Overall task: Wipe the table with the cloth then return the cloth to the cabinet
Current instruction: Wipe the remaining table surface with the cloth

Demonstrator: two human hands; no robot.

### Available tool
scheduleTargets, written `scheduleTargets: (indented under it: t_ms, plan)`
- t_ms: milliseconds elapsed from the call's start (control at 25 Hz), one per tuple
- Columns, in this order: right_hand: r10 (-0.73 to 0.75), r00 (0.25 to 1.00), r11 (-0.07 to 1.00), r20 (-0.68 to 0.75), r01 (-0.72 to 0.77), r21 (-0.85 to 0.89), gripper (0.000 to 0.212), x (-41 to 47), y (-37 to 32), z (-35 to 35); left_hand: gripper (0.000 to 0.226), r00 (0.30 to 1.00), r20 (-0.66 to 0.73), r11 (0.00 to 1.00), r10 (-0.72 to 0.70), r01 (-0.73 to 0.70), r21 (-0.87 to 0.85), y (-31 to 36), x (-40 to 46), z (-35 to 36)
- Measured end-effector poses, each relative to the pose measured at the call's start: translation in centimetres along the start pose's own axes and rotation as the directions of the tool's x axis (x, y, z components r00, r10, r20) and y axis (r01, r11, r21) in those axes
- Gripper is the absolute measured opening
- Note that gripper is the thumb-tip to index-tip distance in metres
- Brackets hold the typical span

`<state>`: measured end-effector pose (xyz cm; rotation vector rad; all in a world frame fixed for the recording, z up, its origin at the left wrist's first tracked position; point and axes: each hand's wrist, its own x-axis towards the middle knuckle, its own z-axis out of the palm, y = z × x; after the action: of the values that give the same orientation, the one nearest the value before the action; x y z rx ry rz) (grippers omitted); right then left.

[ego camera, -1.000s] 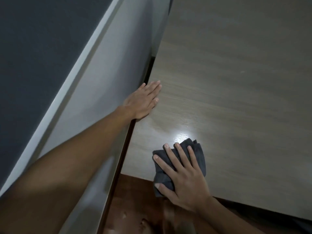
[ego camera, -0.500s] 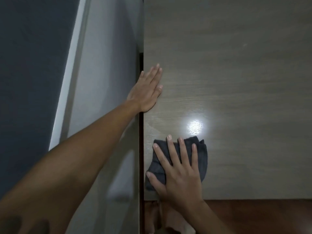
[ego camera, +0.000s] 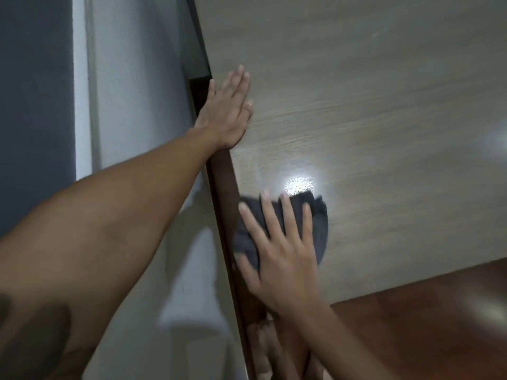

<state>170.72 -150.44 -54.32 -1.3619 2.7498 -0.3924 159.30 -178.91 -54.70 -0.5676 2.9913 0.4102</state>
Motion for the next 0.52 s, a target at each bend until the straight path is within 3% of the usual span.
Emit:
scheduleTargets:
  t_ms: [120,400,520]
  plan:
    - [-0.029,1.000,0.999,0.010,0.029,-0.027,0.088,-6.9,-0.5,-0.7,0.061,1.000,-0.004,1.000,0.018,-0.018,-0.023,0.0,-0.1,0.2]
    - [0.127,0.991,0.992,-0.038,-0.128,-0.013,0.081,7.0,-1.0,0.7,0.062,0.999,-0.032,1.000,0.009,-0.009,-0.002,-0.3,0.5,0.4]
    - [0.099,0.995,0.995,-0.007,-0.099,-0.014,0.078,5.0,-1.2,0.6,0.061,0.999,-0.033,1.000,0.001,-0.001,-0.004,-0.1,0.5,0.2]
